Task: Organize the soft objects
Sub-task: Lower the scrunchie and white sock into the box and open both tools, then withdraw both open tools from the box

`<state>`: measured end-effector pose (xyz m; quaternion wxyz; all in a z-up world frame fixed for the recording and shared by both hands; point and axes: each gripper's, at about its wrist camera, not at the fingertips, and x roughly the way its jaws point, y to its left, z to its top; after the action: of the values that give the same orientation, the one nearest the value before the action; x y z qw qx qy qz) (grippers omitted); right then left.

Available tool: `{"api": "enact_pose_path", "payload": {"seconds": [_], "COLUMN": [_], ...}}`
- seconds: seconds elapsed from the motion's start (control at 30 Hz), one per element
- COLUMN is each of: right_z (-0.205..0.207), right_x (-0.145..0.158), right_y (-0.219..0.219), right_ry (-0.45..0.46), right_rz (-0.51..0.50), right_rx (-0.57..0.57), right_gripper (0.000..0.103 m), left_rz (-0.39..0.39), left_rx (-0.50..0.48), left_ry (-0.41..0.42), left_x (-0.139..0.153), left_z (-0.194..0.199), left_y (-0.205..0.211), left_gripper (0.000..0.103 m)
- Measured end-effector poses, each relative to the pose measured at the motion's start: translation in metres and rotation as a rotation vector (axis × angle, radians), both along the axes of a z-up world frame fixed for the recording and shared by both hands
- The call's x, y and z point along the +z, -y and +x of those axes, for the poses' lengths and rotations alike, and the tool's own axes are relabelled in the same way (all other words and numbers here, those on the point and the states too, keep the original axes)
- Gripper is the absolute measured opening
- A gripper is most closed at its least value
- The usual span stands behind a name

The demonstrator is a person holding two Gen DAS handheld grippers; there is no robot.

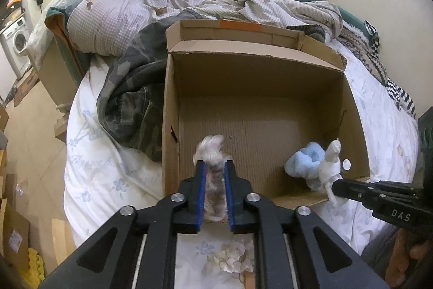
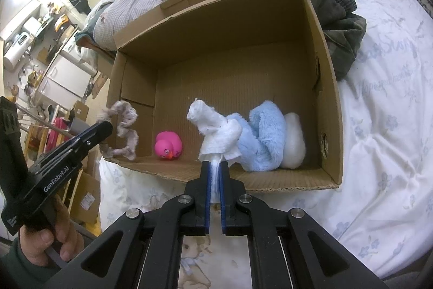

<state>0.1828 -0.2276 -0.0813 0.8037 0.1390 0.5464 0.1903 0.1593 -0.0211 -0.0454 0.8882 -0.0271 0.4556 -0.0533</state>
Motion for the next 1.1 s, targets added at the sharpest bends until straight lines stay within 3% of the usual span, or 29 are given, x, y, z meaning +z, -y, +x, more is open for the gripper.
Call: {"api": "enact_pose_path", "payload": {"seconds": [0.07, 0.13, 0.17, 0.2, 0.23, 0.27, 0.37, 1.1], "right_z": [0.001, 0.002, 0.002, 0.003, 0.003, 0.002, 0.003, 0.001], "right_x": [0.0, 0.0, 0.001, 0.002, 0.003, 0.005, 0.011, 0.008], "right_y": [0.001, 0.001, 0.002, 0.002, 0.004, 0.006, 0.008, 0.009], "right_ry": [0.001, 0.001, 0.001, 0.004, 0.009, 0.02, 0.055, 0.048], "right_rz": [0.001, 0.0, 0.0, 0.005, 0.011, 0.014, 0.017, -0.006], "right_rx": [-0.005, -0.013, -0.019, -0.026, -0.038, -0.055, -0.072, -0.07], "right_gripper": [0.008, 0.013, 0.023, 0.043, 0.073, 0.081, 0.083, 0.083], "left_rz": [0.003, 0.006, 0.01, 0.014, 0.015, 0.013, 0.014, 0.037], "left_rx": [0.002, 0.006, 0.011, 0.018, 0.024, 0.024, 0.027, 0.034], "left_ry": [0.0, 0.01, 0.018, 0.032, 0.047, 0.051, 0.045, 0.039], "left_x": [0.0, 0.002, 0.004, 0.006, 0.008, 0.01, 0.009, 0.009], "left_z": [-0.001, -0.002, -0.003, -0.004, -0.005, -0.005, -0.004, -0.008], "left_y": [0.0, 0.001, 0.0, 0.0, -0.001, -0.001, -0.002, -0.004], "left_gripper": [0.028, 0.048, 0.065, 0.072, 0.072, 0.072, 0.072, 0.072]}}
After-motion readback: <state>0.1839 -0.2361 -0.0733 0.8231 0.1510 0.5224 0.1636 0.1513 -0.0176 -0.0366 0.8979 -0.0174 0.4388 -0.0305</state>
